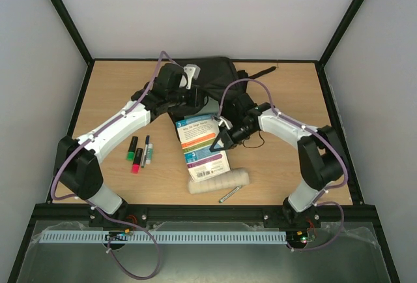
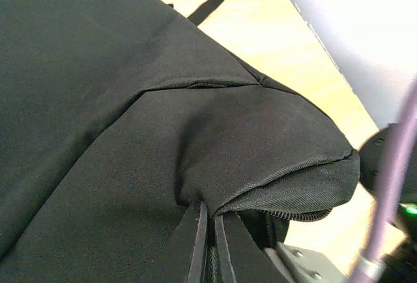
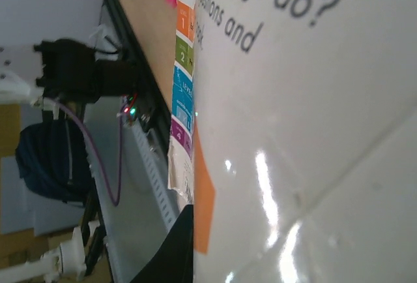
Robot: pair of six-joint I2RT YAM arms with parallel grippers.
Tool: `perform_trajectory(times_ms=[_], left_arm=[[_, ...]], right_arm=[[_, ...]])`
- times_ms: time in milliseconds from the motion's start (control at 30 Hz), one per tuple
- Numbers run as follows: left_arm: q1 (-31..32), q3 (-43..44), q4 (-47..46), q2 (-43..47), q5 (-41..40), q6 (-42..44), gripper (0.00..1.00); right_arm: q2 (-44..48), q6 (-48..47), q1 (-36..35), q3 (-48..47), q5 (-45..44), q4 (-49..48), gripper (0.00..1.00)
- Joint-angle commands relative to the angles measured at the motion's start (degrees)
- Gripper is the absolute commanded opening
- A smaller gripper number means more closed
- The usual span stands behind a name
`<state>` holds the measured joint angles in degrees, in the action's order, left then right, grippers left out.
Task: Pack the student bag
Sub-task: Place the book in the student bag.
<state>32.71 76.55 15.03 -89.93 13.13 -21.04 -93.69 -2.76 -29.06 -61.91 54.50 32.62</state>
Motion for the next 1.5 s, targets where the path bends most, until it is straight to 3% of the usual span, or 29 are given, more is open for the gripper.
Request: perform_trajectory(times_ms=[0,167,467,767,833,933,1267,1467], left_arm=[[-0.1,2.7,-4.2,4.7,2.5,0.0,0.02],[0.4,1.9,-4.2,5.1,3.1,0.8,0.02],[0.9,0.1,-4.4,5.6,3.7,1.8,0.02],[1.0,-0.2,-3.7,5.0,4.9,3.5,0.02],[1.0,-0.3,-3.5,4.7,4.7,4.5,0.02],[0.9,0.1,-2.7,4.2,4.2,5.3,0.02],[0.8,-2.2,-3.3,5.8,3.7,6.1,0.02],[0.8,-3.4,-3.7,6.5,3.8,6.3,0.02]], right_arm=[[-4.9,6.5,-0.1,-3.9,-5.5,-7.4,0.01],[-9.3,9.7,0.1,-5.2,-7.4,-9.7,0.01],[-8.5,9.9,1.2,-6.1,-7.6,-10.3,0.01],[-13.4,10.1,1.3,-13.1,-17.2,-9.7,0.05],[-15.5,10.7,1.4,-13.7,-18.5,-10.0,0.14],[-16.0,11.1,1.5,-12.9,-20.6,-10.5,0.40],[0.3,6.3,1.5,-3.5,-33.5,-10.4,0.69],[2.4,-1.5,1.5,-0.3,-34.8,-5.7,0.74]])
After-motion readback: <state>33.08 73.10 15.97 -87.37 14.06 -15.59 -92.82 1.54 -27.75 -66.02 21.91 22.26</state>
